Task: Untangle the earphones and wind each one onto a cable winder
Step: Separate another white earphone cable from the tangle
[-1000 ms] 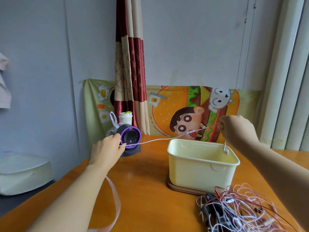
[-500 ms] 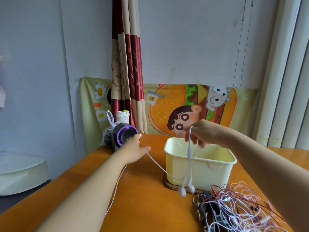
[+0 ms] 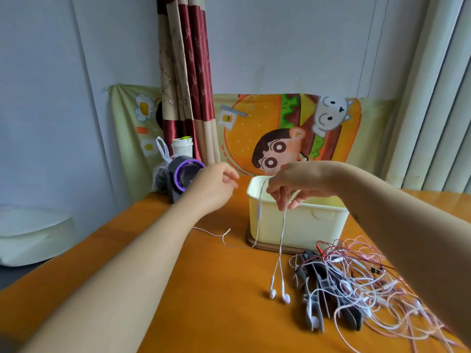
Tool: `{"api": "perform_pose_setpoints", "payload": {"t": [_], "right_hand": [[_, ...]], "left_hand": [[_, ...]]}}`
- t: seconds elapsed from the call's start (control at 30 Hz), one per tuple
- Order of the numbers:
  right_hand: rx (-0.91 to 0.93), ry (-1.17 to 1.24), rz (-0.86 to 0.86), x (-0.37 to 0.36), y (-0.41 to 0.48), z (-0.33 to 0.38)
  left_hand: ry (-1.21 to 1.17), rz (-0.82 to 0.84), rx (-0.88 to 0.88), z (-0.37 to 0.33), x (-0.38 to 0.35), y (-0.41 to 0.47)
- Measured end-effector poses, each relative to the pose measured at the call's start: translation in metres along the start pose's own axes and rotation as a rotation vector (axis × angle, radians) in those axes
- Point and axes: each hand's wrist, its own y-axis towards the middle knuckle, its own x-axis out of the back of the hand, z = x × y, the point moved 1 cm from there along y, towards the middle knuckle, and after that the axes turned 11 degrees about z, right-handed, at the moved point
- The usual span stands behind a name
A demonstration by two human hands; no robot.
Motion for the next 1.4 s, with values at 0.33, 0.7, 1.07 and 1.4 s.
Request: {"api": "perform_pose_setpoints", "payload": {"t": [0.33, 0.7, 1.07, 1.4], "right_hand": [[0.220, 0.511, 0.100, -0.002, -0.005, -0.008], [0.582, 1.046, -0.228, -0.001, -0.007, -0.004], [0.090, 0.700, -0.321, -0.018, 0.011, -0.081], [-0.139, -0.332, -0.060, -0.063, 0.032, -0.091]], "left_hand": [[-0.364, 0.474, -0.043, -0.036, -0.016, -0.067], [-0.669, 0.288, -0.129, -0.025, -0.054, -0.059], [-1.591, 0.147, -0.171, -0.002, -0.028, -0.066], [-1.675, -0.055, -0.113, -0.008, -0.029, -0.051]]}}
